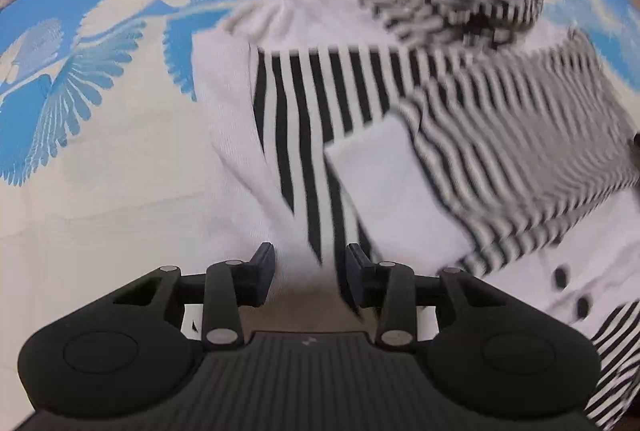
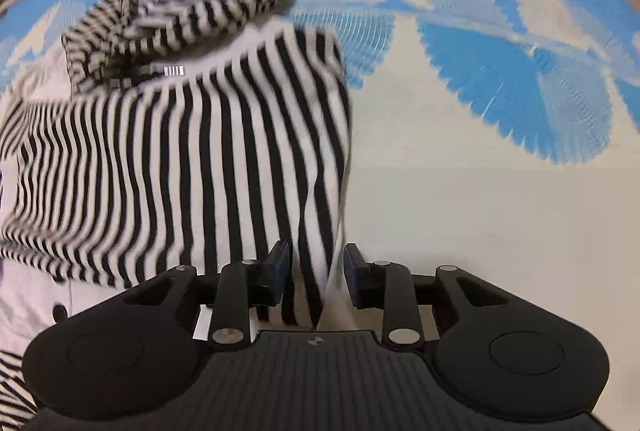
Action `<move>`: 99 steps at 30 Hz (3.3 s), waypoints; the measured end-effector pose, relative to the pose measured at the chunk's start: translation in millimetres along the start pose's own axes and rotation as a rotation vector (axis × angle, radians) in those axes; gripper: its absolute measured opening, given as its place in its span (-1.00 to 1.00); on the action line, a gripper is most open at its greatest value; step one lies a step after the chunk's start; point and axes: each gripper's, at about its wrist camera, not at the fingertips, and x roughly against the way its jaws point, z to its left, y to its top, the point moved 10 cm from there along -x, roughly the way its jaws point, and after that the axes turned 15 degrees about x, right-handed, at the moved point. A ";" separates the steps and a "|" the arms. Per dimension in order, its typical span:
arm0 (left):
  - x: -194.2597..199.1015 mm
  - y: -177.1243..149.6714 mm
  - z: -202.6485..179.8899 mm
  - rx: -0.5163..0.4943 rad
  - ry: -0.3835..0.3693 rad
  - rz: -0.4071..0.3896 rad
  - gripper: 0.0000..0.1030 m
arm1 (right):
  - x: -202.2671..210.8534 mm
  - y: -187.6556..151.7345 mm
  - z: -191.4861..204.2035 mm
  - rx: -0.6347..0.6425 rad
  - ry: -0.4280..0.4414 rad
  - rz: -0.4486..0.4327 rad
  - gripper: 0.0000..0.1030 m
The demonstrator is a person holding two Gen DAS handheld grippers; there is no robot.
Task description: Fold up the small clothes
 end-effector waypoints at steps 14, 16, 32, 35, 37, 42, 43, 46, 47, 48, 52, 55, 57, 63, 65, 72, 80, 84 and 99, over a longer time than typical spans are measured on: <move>60.0 43.7 -15.0 0.045 -0.059 -0.331 -0.16 | 79.3 72.4 10.1 -0.018 -0.090 -0.385 -0.35; 65.8 47.9 -18.3 0.038 -0.068 -0.369 -0.16 | 86.1 79.0 9.0 -0.036 -0.089 -0.418 -0.25; 41.6 179.4 -98.7 0.203 -0.182 -0.344 -0.80 | 102.3 98.6 -16.4 -0.229 0.029 -0.449 -0.21; 19.9 218.7 -111.9 0.302 -0.193 -0.319 -0.80 | 100.0 100.0 -22.6 -0.250 0.030 -0.437 -0.21; 1.8 239.0 -120.0 0.339 -0.190 -0.298 -0.80 | 97.0 99.9 -27.0 -0.256 0.032 -0.423 -0.34; -47.4 275.9 -138.6 0.345 -0.147 -0.273 -0.78 | 91.1 102.3 -37.2 -0.273 0.045 -0.414 -0.54; -54.9 281.8 -140.6 0.349 -0.145 -0.277 -0.77 | 89.4 103.2 -39.0 -0.275 0.047 -0.409 -0.54; -74.5 298.5 -146.5 0.365 -0.151 -0.285 -0.55 | 83.0 105.0 -41.2 -0.283 0.063 -0.391 -0.54; -82.0 304.7 -149.8 0.367 -0.143 -0.288 -0.25 | 80.7 105.6 -41.5 -0.285 0.068 -0.385 -0.54; -88.1 308.7 -152.0 0.366 -0.131 -0.291 0.09 | 78.4 106.0 -41.4 -0.288 0.073 -0.378 -0.54; -116.6 324.1 -162.0 0.323 -0.028 -0.287 0.52 | 73.4 107.1 -42.4 -0.290 0.088 -0.360 -0.53; -134.9 327.4 -172.6 0.241 0.010 -0.254 0.23 | 69.7 106.7 -45.8 -0.292 0.086 -0.345 -0.53; -137.7 327.2 -172.5 0.183 0.050 -0.254 -0.94 | 67.2 106.9 -48.4 -0.296 0.085 -0.338 -0.53; -88.9 315.9 -160.5 0.111 0.005 -0.347 -0.95 | 62.2 108.7 -57.1 -0.320 0.084 -0.327 -0.53; -63.1 303.0 -152.5 0.092 -0.024 -0.376 -0.95 | 62.1 109.1 -55.8 -0.324 0.092 -0.328 -0.53; 47.9 195.5 -125.0 -0.039 -0.153 -0.452 -0.95 | 63.4 101.6 -57.2 -0.339 0.097 -0.313 -0.53; 103.9 0.3 -118.6 -0.368 -0.285 -0.368 -0.94 | 73.7 93.1 -40.6 -0.340 0.125 -0.315 -0.52; 86.4 -46.7 -93.8 -0.387 -0.251 -0.227 -0.89 | 76.3 88.7 -23.4 -0.331 0.142 -0.316 -0.52; 9.7 1.2 -48.3 0.369 -0.361 0.138 -0.10 | 20.3 91.2 24.5 -0.349 0.225 -0.190 -0.08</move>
